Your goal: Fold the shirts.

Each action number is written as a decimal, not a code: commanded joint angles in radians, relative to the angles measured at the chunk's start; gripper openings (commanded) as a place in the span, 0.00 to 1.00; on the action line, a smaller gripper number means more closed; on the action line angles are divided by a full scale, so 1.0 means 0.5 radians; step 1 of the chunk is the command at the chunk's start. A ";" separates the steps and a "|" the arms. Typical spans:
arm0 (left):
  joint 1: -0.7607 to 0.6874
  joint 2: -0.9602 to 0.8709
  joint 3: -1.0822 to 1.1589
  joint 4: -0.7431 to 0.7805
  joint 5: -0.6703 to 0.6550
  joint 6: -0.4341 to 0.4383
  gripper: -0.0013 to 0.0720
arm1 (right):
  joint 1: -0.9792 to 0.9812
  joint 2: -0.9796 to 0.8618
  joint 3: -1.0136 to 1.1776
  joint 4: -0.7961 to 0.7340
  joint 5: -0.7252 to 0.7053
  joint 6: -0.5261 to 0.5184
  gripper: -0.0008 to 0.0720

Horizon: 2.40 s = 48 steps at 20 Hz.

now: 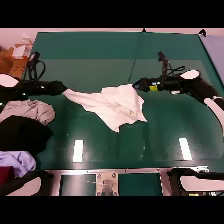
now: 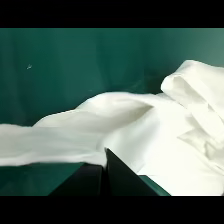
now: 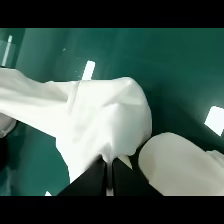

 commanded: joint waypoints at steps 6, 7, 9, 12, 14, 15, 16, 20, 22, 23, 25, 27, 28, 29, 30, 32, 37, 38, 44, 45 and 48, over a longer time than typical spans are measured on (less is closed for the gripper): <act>0.001 -0.227 -0.035 -0.003 0.153 0.050 0.05 | -0.610 0.204 0.121 -0.263 0.641 0.542 0.43; 0.001 -0.227 -0.035 -0.003 0.154 0.050 0.05 | -0.619 0.354 -0.066 -0.362 0.639 0.610 0.44; 0.001 -0.227 -0.035 -0.003 0.154 0.050 0.05 | -0.500 0.645 -0.555 -0.367 0.541 0.646 0.59; 0.001 -0.228 -0.035 -0.002 0.153 0.050 0.05 | 0.002 0.867 -1.213 -0.278 0.002 0.739 0.66; 0.001 -0.228 -0.035 -0.002 0.154 0.050 0.05 | 0.378 0.800 -1.395 -0.034 -0.445 0.739 0.69; 0.001 -0.228 -0.035 -0.002 0.155 0.050 0.05 | 0.536 0.725 -1.386 0.059 -0.607 0.739 0.69; 0.001 -0.228 -0.035 -0.002 0.156 0.050 0.05 | 0.663 0.632 -1.339 0.092 -0.724 0.739 0.69; 0.001 -0.228 -0.035 0.008 0.154 0.050 0.05 | 0.870 0.217 -1.032 0.159 -0.738 0.740 0.68; 0.001 -0.228 -0.035 0.022 0.144 0.049 0.05 | 0.907 0.110 -0.908 0.153 -0.733 0.739 0.68; 0.001 -0.227 -0.035 0.028 0.129 0.050 0.05 | 0.896 0.105 -0.878 0.114 -0.733 0.739 0.59; 0.001 -0.227 -0.035 0.028 0.089 0.050 0.05 | 0.750 0.135 -0.836 -0.084 -0.607 0.746 0.45; 0.001 -0.227 -0.035 0.030 0.040 0.050 0.05 | 0.431 0.173 -0.792 -0.194 -0.320 0.785 0.51; 0.001 -0.227 -0.035 0.034 0.023 0.050 0.05 | 0.250 0.183 -0.761 -0.220 -0.182 0.781 0.52; 0.001 -0.227 -0.035 0.034 0.012 0.050 0.05 | 0.107 0.190 -0.732 -0.246 -0.082 0.749 0.56; 0.001 -0.227 -0.035 0.034 0.010 0.049 0.05 | -0.005 0.204 -0.713 -0.249 0.004 0.718 0.58; 0.001 -0.227 -0.035 0.034 0.011 0.049 0.05 | -0.113 0.272 -0.711 -0.248 0.159 0.681 0.58; 0.001 -0.228 -0.035 0.033 0.012 0.049 0.05 | -0.005 0.643 -0.808 -0.269 0.309 0.819 0.64; 0.001 -0.227 -0.035 0.033 0.011 0.049 0.05 | 0.079 0.675 -0.879 -0.269 0.213 0.858 0.75; 0.001 -0.228 -0.035 0.034 0.001 0.049 0.05 | 0.684 0.282 -0.879 -0.020 -0.597 0.880 0.75; 0.001 -0.227 -0.035 0.034 -0.002 0.050 0.05 | 0.722 0.185 -0.804 -0.021 -0.619 0.880 0.75; 0.001 -0.227 -0.035 0.034 -0.003 0.050 0.05 | 0.746 -0.051 -0.601 -0.021 -0.626 0.880 0.75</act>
